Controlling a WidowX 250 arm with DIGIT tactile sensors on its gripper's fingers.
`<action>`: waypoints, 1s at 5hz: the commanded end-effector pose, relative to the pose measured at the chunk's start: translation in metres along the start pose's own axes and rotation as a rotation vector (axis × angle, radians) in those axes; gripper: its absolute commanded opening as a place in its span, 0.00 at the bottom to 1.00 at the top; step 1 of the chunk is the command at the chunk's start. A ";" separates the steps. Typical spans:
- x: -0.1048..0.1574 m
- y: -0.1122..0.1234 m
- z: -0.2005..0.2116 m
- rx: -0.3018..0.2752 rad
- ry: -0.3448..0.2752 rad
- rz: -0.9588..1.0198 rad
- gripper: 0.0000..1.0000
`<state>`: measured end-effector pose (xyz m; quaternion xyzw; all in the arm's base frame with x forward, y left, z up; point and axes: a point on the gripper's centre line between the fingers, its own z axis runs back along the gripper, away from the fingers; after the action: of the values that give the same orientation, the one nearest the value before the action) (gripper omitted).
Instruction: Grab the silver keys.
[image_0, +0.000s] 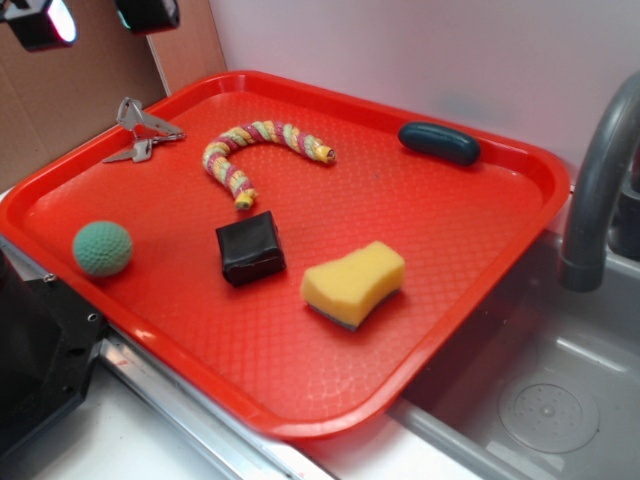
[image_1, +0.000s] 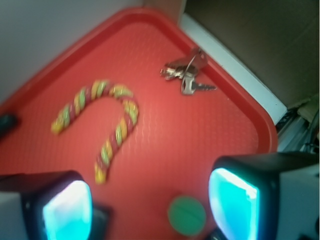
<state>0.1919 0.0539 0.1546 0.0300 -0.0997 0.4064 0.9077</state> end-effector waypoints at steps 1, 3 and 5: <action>0.007 0.003 0.010 -0.021 -0.036 0.019 1.00; 0.007 0.003 0.010 -0.021 -0.036 0.019 1.00; 0.036 0.034 -0.048 0.050 -0.027 0.123 1.00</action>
<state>0.2027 0.1028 0.1051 0.0514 -0.0876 0.4599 0.8822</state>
